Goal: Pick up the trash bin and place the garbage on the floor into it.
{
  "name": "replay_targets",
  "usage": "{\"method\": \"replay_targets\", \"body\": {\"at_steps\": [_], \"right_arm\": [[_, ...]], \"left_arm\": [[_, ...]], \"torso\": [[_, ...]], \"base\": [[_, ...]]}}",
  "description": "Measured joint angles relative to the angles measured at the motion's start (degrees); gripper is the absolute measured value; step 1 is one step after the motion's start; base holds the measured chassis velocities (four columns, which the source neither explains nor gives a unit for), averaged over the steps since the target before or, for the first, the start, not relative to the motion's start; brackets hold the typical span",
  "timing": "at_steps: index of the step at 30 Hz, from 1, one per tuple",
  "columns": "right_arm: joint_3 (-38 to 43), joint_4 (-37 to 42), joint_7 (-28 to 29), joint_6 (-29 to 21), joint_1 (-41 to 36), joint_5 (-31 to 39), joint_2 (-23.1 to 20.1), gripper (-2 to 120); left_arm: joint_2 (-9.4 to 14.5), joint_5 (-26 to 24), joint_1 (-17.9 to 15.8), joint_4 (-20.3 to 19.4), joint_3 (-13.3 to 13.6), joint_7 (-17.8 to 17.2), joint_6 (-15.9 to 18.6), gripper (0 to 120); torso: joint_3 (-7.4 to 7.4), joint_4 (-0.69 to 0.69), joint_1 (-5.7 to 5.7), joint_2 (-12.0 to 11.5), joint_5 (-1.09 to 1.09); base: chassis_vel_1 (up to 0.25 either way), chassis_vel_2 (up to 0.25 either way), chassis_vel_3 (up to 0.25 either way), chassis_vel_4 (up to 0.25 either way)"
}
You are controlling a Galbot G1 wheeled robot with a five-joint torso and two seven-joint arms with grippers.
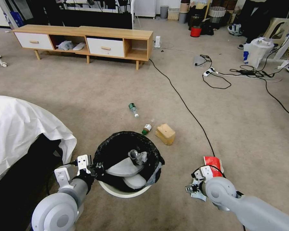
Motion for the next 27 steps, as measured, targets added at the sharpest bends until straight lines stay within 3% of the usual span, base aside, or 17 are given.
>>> {"method": "replay_targets", "body": {"at_steps": [15,19,25,27], "right_arm": [[-0.5,-1.1,-10.1,0.0,-1.9,-11.9,-7.2,96],[-0.4,-1.5,-14.8,0.0,-2.9,-17.8,-9.4,96],[-3.5,-3.6,-18.7,0.1,-0.2,-23.2,-9.0,95],[-6.5,-5.5,-23.3,0.1,2.5,-29.6,-8.3,95]], "left_arm": [[-1.2,1.0,-0.6,0.9,0.4,0.8,-0.4,0],[-1.2,1.4,-0.6,0.9,0.4,1.2,-0.5,0],[-1.4,2.1,-0.5,1.1,0.2,1.4,-0.6,0],[-1.6,2.5,-0.3,1.0,0.1,1.5,-0.6,0]], "torso": [[0.0,-0.01,0.0,0.0,0.0],[0.0,0.0,0.0,0.0,-0.01],[0.0,0.0,0.0,0.0,0.0],[0.0,0.01,0.0,0.0,0.0]], "base": [[0.0,0.0,0.0,0.0],[0.0,0.0,0.0,0.0],[0.0,0.0,0.0,0.0],[0.0,0.0,0.0,0.0]]}}
